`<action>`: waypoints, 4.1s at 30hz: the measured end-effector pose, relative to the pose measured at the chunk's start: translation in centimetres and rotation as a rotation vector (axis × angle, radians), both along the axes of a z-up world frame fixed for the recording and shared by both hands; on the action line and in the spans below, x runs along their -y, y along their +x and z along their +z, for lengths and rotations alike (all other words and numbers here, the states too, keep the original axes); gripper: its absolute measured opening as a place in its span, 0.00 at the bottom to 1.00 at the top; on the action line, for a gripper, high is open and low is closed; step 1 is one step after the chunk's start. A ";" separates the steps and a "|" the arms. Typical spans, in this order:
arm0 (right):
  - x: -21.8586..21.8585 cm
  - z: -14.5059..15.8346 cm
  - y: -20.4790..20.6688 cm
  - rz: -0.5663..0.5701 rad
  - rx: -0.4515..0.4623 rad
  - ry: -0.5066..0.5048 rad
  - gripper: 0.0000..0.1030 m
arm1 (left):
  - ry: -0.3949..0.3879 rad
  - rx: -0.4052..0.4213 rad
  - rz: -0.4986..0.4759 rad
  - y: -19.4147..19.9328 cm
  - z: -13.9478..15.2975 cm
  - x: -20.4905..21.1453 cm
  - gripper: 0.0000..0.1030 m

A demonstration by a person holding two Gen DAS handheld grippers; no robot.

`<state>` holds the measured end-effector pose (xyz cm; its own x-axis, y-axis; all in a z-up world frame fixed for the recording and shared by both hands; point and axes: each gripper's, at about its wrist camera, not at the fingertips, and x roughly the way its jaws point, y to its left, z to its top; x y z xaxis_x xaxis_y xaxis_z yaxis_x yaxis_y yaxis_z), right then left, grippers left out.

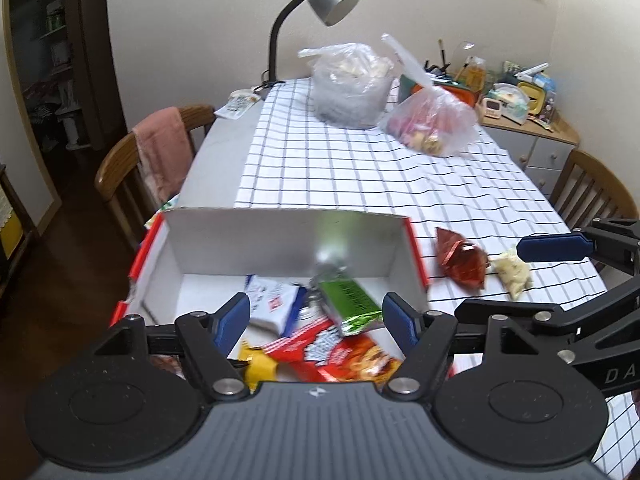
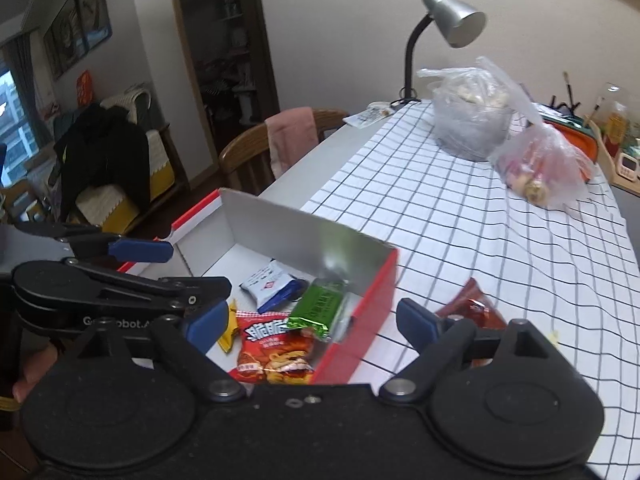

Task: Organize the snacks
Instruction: 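Withdraw both tools from the box toward the Oreo packet and pastry, then grasp the brown Oreo packet with the left tool while the right tool grasps the cream pastry, then carry both snacks into the box and open both tools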

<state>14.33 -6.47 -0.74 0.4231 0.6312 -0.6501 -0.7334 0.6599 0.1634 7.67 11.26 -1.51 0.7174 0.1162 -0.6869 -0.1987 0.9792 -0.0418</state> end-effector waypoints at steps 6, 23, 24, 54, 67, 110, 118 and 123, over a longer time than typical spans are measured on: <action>4.0 0.2 0.7 -0.033 0.005 0.033 0.97 | -0.028 0.020 -0.036 0.9 0.2 3.4 0.71; 16.7 -3.3 6.1 -0.179 -0.027 -0.008 0.99 | -0.092 -0.012 -0.041 6.9 -2.0 13.9 0.75; 17.2 -3.5 6.4 -0.181 -0.025 -0.015 0.99 | -0.096 -0.017 -0.036 7.3 -2.3 14.3 0.76; 14.7 -13.6 16.5 -0.031 -0.103 -0.168 0.99 | -0.182 -0.204 0.266 21.6 -10.2 15.1 0.77; 12.7 -15.7 17.3 -0.044 -0.114 -0.200 0.92 | -0.254 -0.281 0.315 24.1 -13.2 14.5 0.77; 16.6 -10.0 11.9 -0.083 -0.134 -0.141 0.35 | -0.181 -0.260 0.168 17.8 -7.8 18.1 0.50; 17.9 -6.5 9.3 -0.073 -0.121 -0.097 0.35 | -0.155 -0.212 0.104 14.4 -4.2 18.8 0.50; 17.7 -4.4 7.7 -0.063 -0.104 -0.069 0.35 | -0.135 -0.178 0.074 11.7 -2.2 18.4 0.50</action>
